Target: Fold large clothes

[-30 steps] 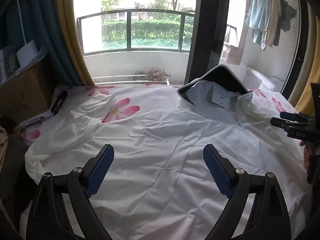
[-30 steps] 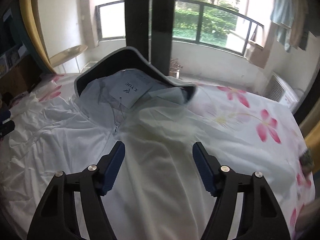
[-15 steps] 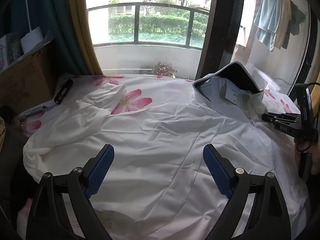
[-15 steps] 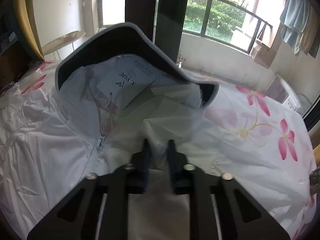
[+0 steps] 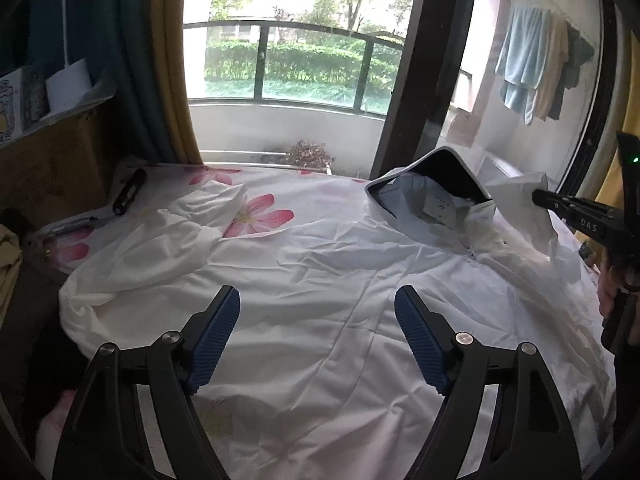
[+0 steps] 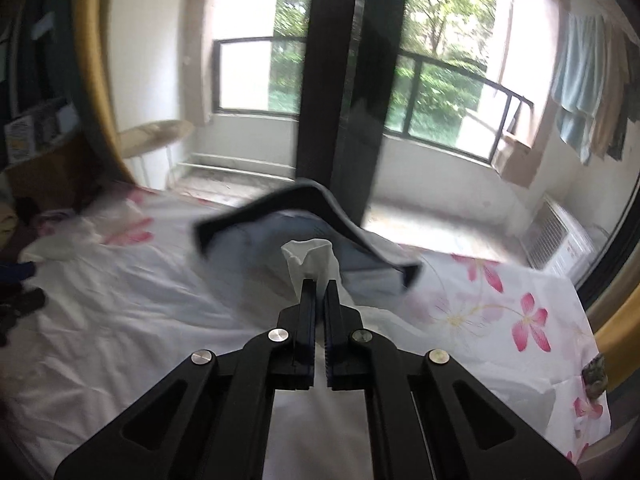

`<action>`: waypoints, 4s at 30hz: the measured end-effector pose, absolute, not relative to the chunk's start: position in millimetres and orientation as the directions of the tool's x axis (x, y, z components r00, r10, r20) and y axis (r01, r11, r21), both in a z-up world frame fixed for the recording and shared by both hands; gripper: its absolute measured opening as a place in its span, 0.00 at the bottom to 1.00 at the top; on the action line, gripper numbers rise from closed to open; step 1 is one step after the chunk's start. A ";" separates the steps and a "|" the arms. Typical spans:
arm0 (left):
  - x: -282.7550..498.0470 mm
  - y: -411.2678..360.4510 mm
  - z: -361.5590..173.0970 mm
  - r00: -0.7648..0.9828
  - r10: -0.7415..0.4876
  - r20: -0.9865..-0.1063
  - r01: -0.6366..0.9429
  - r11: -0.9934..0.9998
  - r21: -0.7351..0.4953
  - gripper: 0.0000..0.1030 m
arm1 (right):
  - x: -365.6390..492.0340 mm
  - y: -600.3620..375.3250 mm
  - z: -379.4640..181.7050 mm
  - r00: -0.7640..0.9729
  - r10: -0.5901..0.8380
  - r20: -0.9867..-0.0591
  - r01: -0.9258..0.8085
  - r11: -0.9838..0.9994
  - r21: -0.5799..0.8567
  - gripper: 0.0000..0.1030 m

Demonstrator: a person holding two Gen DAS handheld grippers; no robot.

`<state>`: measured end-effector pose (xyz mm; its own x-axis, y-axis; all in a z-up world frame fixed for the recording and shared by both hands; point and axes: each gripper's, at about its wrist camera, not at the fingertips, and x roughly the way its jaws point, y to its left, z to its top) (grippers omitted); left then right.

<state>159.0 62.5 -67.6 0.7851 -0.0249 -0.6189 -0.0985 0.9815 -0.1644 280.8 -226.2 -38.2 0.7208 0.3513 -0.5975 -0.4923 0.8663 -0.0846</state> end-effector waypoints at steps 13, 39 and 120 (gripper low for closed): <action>109.0 94.3 -61.1 0.806 0.040 -0.591 -0.158 0.976 -0.149 0.80 | 222.9 -149.6 -50.0 0.613 0.482 -0.626 -0.629 0.777 -0.017 0.03; 161.2 31.1 -78.2 0.722 -0.093 -0.686 0.007 0.992 -0.126 0.80 | 246.8 -287.9 -73.1 0.649 0.325 -0.688 -0.461 0.887 -0.016 0.67; 277.7 211.0 -121.7 0.627 0.112 -0.771 -0.161 0.987 0.013 0.20 | 243.0 -291.0 -79.9 0.632 0.125 -0.765 -0.271 0.960 -0.067 0.49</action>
<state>277.7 210.9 -121.7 0.6265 0.1124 -0.7713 -0.1607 0.9869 0.0133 243.0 -291.0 -79.9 0.6317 0.1249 -0.7651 -0.2711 0.9602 -0.0670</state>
